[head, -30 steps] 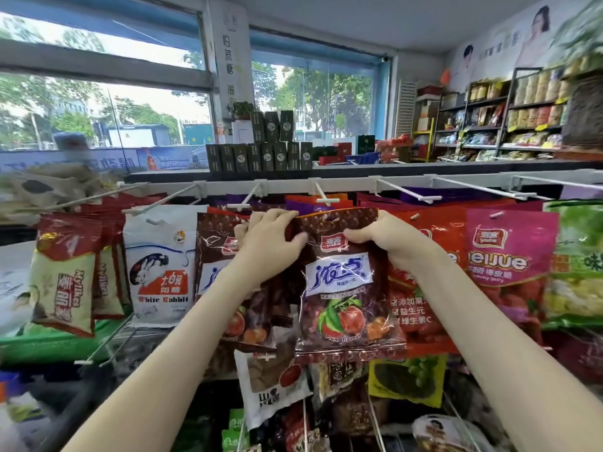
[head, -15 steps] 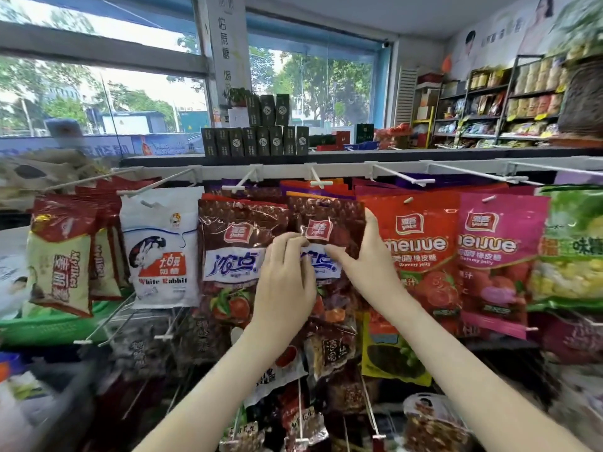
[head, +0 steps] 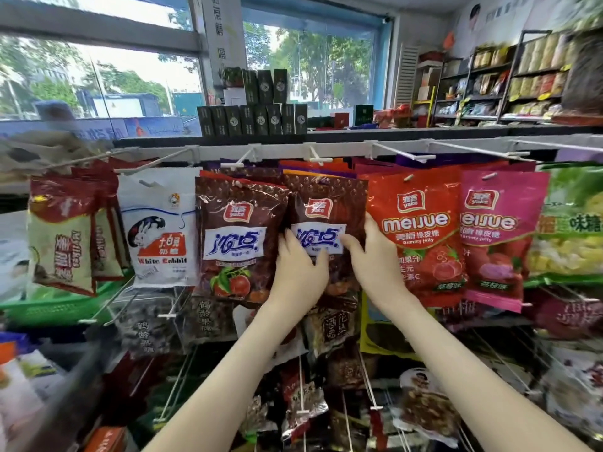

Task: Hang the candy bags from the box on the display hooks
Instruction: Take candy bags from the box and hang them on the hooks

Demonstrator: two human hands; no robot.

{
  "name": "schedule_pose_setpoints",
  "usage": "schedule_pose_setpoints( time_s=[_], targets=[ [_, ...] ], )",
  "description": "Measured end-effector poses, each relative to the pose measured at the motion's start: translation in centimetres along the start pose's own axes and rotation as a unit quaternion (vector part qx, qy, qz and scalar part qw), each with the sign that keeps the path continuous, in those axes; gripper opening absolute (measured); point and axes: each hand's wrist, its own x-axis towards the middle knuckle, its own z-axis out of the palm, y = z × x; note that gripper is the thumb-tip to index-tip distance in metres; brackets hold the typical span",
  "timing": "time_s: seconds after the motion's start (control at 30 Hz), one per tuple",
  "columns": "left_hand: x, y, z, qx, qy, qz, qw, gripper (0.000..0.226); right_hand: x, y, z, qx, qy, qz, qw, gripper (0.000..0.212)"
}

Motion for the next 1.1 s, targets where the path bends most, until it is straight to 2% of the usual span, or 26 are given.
schedule_pose_setpoints(
  time_s=[0.07,0.1,0.17,0.23,0.3,0.4,0.53,0.63,0.8,0.87,1.0,1.1],
  targets=[
    [-0.6,1.0,-1.7,0.166,-0.007,0.065,0.984,0.061,0.0,-0.5,-0.6,-0.031,0.054,-0.045,0.997,0.069],
    [-0.6,1.8,-2.9,0.203,0.015,0.102,0.974,0.051,0.3,-0.8,-1.0,-0.067,0.090,-0.083,0.990,0.070],
    [0.0,3.1,-5.3,0.197,0.065,0.167,0.964,0.039,1.6,-1.8,-1.9,-0.160,0.135,-0.160,0.965,0.068],
    [1.6,3.9,-7.4,0.183,0.102,0.216,0.954,0.042,3.6,-3.1,-2.8,-0.200,0.082,-0.190,0.958,0.064],
    [3.9,4.1,-8.9,0.254,0.100,0.217,0.937,0.057,6.0,-4.2,-3.4,-0.220,-0.013,-0.179,0.959,0.065],
    [6.9,4.9,-9.7,0.384,0.034,0.193,0.903,0.067,8.8,-5.6,-3.7,-0.320,-0.110,-0.158,0.928,0.068],
    [10.0,6.9,-9.3,0.481,-0.069,0.142,0.863,0.062,11.0,-7.0,-3.4,-0.339,-0.220,-0.120,0.907,0.054],
    [12.0,7.2,-9.1,0.466,-0.151,0.105,0.866,0.063,12.0,-7.2,-3.1,-0.344,-0.247,-0.099,0.900,0.040],
    [14.4,6.7,-9.2,0.506,-0.150,0.102,0.843,0.081,13.2,-6.6,-2.7,-0.360,-0.225,-0.083,0.902,0.036],
    [15.0,6.3,-9.4,0.509,-0.153,0.089,0.842,0.074,13.3,-6.1,-2.2,-0.372,-0.191,-0.099,0.903,0.032],
    [14.7,6.2,-9.2,0.436,-0.165,0.100,0.879,0.050,13.2,-5.4,-1.6,-0.368,-0.129,-0.141,0.910,0.014],
    [14.2,6.6,-9.2,0.421,-0.150,0.121,0.886,0.040,13.3,-5.1,-1.4,-0.346,-0.110,-0.139,0.921,0.015]
  ],
)
